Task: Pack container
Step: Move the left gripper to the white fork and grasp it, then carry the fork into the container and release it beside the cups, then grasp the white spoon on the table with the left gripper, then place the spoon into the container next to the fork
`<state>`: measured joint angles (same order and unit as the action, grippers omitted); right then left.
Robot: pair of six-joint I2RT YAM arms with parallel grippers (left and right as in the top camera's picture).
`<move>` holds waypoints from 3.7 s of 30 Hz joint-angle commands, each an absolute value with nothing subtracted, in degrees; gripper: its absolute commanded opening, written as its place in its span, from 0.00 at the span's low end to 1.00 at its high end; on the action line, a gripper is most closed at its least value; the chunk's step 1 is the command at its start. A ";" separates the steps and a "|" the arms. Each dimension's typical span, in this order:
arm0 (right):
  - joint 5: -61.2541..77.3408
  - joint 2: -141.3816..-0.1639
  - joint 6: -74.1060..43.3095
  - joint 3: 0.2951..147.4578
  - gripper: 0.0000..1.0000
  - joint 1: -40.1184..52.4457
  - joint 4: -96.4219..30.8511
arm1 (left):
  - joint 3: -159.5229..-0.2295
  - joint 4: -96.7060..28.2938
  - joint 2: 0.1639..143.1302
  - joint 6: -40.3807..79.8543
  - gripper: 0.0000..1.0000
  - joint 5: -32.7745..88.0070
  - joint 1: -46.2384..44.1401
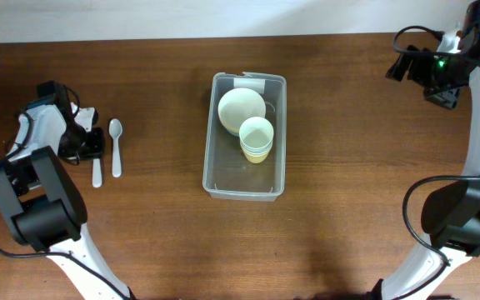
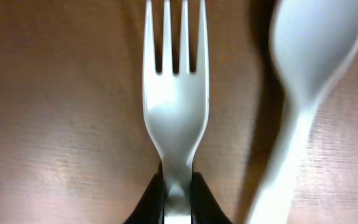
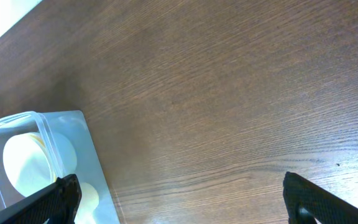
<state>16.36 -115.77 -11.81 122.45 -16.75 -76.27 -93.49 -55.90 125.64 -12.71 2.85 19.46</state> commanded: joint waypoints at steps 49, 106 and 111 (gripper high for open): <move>16.01 -115.55 -11.66 122.80 0.99 -16.91 -76.12 | -87.79 -55.40 104.53 17.12 0.47 -0.43 -26.85; 16.01 -115.55 -11.66 122.80 0.99 -16.91 -76.12 | -103.33 -68.01 117.27 9.08 0.01 0.93 5.82; 16.01 -115.55 -11.66 122.80 0.99 -16.91 -76.12 | -103.88 -71.42 107.37 9.17 0.01 0.99 -0.19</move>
